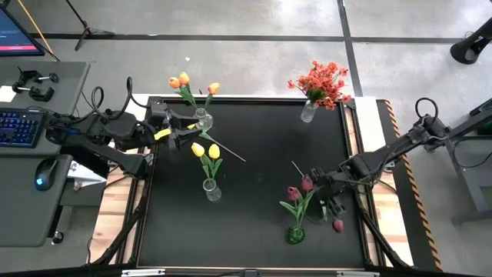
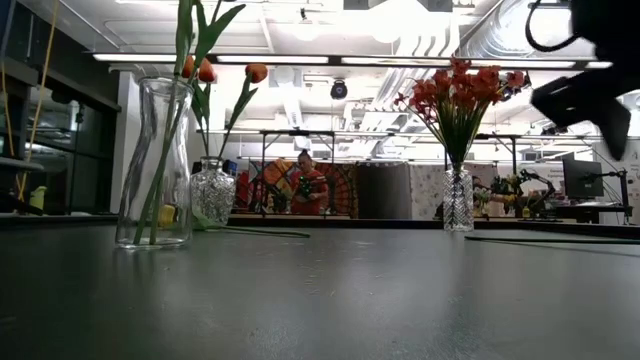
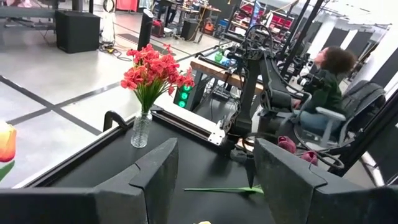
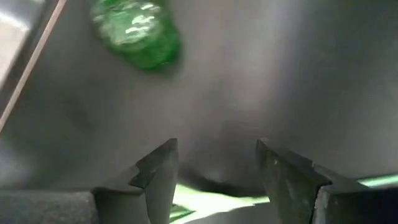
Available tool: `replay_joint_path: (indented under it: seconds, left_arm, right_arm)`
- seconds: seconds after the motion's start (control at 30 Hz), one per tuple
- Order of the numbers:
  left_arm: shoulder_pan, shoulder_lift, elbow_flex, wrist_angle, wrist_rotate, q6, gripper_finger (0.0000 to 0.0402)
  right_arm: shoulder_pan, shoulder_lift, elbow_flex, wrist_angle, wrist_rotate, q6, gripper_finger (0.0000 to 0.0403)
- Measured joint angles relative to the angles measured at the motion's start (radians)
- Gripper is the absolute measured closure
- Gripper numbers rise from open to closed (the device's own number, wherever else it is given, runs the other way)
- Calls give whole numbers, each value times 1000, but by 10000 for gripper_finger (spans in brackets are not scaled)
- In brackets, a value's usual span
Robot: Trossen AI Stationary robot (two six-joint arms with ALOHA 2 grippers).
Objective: Sort flowers into vase by color
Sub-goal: Put the dark red flower into the green vase
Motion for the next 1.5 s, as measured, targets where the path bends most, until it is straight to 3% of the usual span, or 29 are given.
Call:
replay_joint_path:
  seconds: [0.57, 0.87, 1.17, 1.27, 1.5]
  left_arm:
    - [-1, -14, 0, -37, 1, 42, 204]
    - [-1, -23, 0, -35, 1, 42, 204]
    - [-1, -22, 0, -35, 1, 41, 204]
    - [0, -22, 0, -33, 1, 41, 204]
    - [0, -22, 0, -30, 1, 39, 204]
  right_arm:
    - [-248, 160, -3, 16, -184, -42, 199]
    - [-241, 128, -2, 22, -224, 17, 199]
    - [-182, 34, 5, 35, -420, 181, 199]
    - [-169, -19, 35, 35, -414, 226, 199]
    - [-161, -104, 96, -16, -267, 260, 199]
